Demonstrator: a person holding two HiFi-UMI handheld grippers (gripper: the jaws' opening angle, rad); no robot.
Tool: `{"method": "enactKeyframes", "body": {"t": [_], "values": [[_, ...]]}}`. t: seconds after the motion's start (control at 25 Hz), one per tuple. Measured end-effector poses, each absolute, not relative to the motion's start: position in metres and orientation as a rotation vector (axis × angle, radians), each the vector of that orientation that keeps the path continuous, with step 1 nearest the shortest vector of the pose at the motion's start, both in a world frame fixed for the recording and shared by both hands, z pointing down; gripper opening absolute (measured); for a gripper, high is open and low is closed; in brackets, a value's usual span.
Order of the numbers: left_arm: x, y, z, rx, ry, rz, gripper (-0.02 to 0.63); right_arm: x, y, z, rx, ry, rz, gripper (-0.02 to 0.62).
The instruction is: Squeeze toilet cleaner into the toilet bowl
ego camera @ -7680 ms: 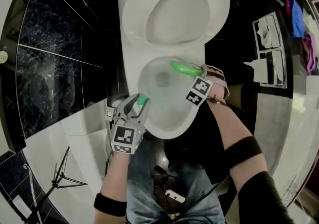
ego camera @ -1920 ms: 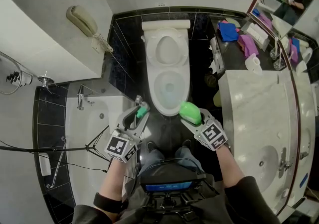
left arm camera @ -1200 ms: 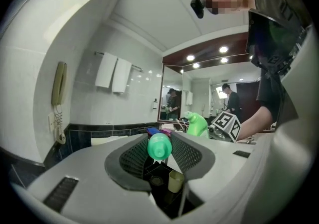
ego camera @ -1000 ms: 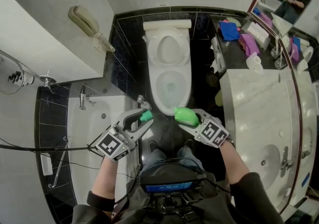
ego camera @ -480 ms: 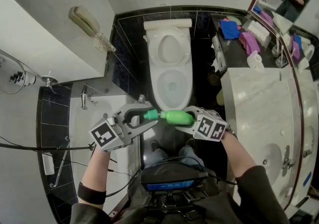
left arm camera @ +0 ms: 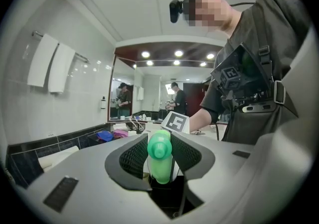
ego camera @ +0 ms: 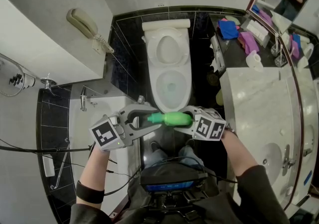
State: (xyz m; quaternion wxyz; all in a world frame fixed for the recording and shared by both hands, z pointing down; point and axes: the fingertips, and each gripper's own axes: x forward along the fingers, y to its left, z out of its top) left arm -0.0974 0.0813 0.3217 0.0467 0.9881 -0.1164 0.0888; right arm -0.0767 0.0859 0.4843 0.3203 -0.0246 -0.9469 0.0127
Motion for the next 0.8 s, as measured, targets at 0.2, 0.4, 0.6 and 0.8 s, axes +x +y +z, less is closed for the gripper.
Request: {"method": "enactKeyframes", "body": {"t": [0.2, 0.4, 0.6, 0.8], "values": [[-0.094, 0.082, 0.322, 3.018, -0.327, 0.268, 0.15, -0.077, 0.086, 0.487, -0.081, -2.46, 0.032, 0.195], [-0.094, 0.083, 0.321, 3.027, -0.294, 0.269, 0.15, -0.078, 0.089, 0.486, -0.123, -2.459, 0.044, 0.192], [-0.093, 0.084, 0.321, 3.03, -0.283, 0.278, 0.15, -0.079, 0.091, 0.489, -0.145, -2.434, 0.044, 0.189], [-0.089, 0.081, 0.324, 3.046, -0.292, 0.315, 0.15, -0.077, 0.091, 0.499, -0.134, -2.384, 0.044, 0.184]]}}
